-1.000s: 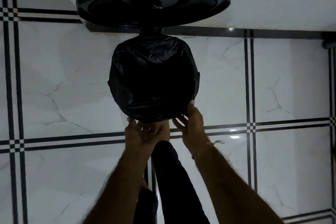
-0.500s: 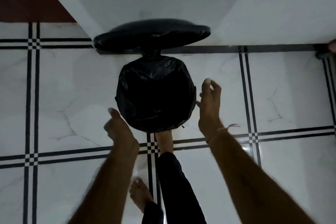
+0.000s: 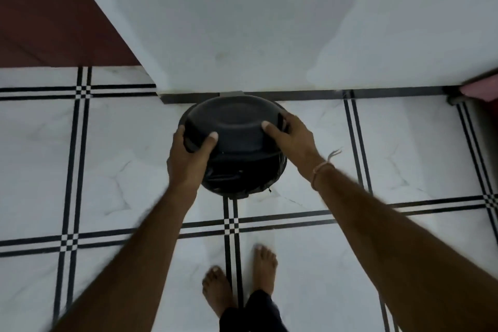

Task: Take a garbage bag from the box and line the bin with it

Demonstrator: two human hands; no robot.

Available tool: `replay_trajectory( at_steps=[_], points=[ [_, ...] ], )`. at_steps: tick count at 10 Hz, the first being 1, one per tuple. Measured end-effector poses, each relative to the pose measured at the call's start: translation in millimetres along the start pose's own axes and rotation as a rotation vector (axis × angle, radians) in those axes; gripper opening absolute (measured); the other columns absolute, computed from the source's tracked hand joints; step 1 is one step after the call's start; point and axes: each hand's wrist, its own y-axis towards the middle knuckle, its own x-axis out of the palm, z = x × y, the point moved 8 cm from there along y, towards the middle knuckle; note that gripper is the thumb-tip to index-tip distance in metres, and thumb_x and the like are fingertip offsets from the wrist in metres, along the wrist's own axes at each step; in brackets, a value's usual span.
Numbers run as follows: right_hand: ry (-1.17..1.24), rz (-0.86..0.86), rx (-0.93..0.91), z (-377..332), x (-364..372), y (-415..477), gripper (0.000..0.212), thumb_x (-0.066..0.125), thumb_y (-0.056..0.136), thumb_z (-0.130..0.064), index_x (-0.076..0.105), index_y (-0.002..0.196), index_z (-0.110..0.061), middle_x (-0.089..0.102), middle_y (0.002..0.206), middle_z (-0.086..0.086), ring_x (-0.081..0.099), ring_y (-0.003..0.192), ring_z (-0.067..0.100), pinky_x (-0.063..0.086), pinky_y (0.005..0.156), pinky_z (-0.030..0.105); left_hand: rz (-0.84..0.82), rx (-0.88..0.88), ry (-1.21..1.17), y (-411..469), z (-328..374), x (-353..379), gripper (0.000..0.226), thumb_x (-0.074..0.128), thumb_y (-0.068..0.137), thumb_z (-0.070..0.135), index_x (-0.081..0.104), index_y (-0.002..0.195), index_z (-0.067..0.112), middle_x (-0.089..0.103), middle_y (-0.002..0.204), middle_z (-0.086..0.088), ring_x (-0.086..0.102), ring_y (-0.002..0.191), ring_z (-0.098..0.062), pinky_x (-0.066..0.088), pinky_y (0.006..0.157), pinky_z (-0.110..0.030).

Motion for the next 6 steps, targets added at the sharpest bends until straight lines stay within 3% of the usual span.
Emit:
replay_trajectory(
  at_steps=[1,2,3,4,5,6],
  points=[
    [-0.076,0.0,-0.031,45,28,-3,0.087,0.06,0.079,-0.074,0.037,0.154,-0.037,0.041,0.157,0.006,0.039,0.146,0.028,0.04,0.117,0.047,-0.013,0.013,0.092,-5,-49,13,0.084,0.074,0.085,0.052,0.034,0.155,0.028,0.047,0.15,0.013,0.044,0.134,-0.011,0.037,0.109,-0.027],
    [-0.13,-0.007,-0.087,82,54,-3,0.087,0.066,0.087,-0.061,0.025,0.159,-0.037,0.019,0.169,0.006,0.022,0.155,0.026,0.034,0.121,0.041,0.022,0.008,0.198,-9,-99,30,0.095,0.074,0.082,0.056,0.026,0.159,0.027,0.04,0.161,0.0,0.042,0.145,-0.024,0.039,0.116,-0.041],
    [-0.184,0.013,-0.122,102,71,-5,0.091,0.068,0.089,-0.054,0.016,0.161,-0.038,0.005,0.172,0.003,0.025,0.154,0.024,0.038,0.111,0.032,0.071,0.004,0.285,-9,-127,46,0.099,0.075,0.083,0.052,0.021,0.161,0.024,0.032,0.165,-0.006,0.037,0.148,-0.029,0.038,0.115,-0.046],
    [-0.244,-0.013,-0.095,105,70,-3,0.092,0.067,0.09,-0.054,0.013,0.162,-0.037,0.005,0.172,0.004,0.027,0.154,0.026,0.042,0.111,0.039,0.042,-0.029,0.325,-8,-133,54,0.102,0.074,0.082,0.055,0.016,0.161,0.026,0.029,0.166,-0.009,0.033,0.15,-0.031,0.038,0.115,-0.051],
    [-0.269,-0.068,-0.095,79,54,-8,0.087,0.064,0.091,-0.054,0.018,0.162,-0.032,0.013,0.171,0.005,0.021,0.156,0.026,0.036,0.117,0.042,0.008,-0.043,0.335,-16,-110,39,0.106,0.071,0.079,0.063,0.014,0.161,0.028,0.024,0.167,-0.011,0.03,0.151,-0.033,0.038,0.114,-0.057],
    [-0.234,-0.049,-0.191,15,10,-29,0.078,0.058,0.093,-0.058,0.026,0.159,-0.031,0.029,0.166,0.003,0.02,0.156,0.023,0.028,0.122,0.04,0.02,-0.014,0.326,-39,-43,1,0.104,0.071,0.084,0.057,0.012,0.162,0.023,0.016,0.17,-0.007,0.019,0.155,-0.028,0.027,0.119,-0.049]
  ],
)
